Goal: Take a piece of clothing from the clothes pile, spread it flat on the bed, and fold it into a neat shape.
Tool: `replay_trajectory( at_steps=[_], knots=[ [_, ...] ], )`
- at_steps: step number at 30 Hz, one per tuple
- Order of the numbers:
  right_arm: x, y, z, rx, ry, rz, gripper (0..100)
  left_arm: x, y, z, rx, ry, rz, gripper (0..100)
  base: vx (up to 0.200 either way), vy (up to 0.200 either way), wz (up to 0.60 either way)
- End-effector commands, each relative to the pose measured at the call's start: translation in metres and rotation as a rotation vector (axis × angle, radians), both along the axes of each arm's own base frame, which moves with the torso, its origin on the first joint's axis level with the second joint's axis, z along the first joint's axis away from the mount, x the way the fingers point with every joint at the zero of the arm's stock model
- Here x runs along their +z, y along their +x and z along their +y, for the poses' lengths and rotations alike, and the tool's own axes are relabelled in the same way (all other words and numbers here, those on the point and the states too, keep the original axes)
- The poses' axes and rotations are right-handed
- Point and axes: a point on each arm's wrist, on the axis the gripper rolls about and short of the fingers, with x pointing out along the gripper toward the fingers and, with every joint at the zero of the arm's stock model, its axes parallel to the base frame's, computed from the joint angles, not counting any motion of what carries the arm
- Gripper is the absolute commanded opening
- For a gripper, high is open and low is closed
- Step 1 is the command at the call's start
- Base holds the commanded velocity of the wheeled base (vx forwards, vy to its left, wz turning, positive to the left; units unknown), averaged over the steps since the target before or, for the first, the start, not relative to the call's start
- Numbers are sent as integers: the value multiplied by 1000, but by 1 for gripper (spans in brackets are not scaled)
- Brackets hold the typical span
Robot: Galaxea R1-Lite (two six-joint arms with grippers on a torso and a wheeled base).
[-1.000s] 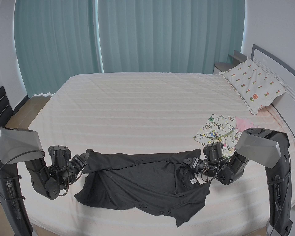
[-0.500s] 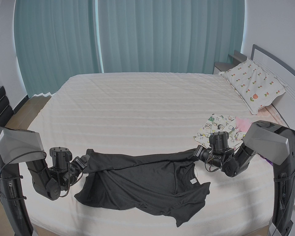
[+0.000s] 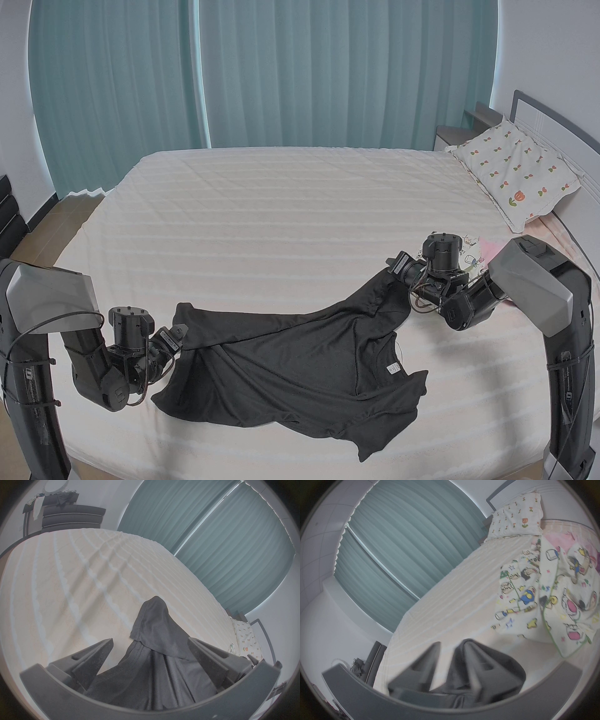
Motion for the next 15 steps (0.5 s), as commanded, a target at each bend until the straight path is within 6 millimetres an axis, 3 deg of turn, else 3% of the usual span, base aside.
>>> replay_trajectory(
  at_steps=[1,5,8,12,15],
  knots=[
    [-20,20,8,-1,11,-28,100,-8,-1,-1,-1,1,26,100,0,0,0],
    [-25,23,7,-11,6,-20,100,-8,-1,-2,13,-11,26,100,0,0,0],
    [-27,21,-5,-39,-1,-1,100,-8,-1,-1,15,-11,24,100,0,0,0],
    [-20,4,-20,-47,2,44,100,-7,-10,0,8,-9,46,100,0,0,0],
    [-17,-16,-26,-15,13,92,100,6,-21,1,-7,-14,31,100,0,0,0]
  ],
)
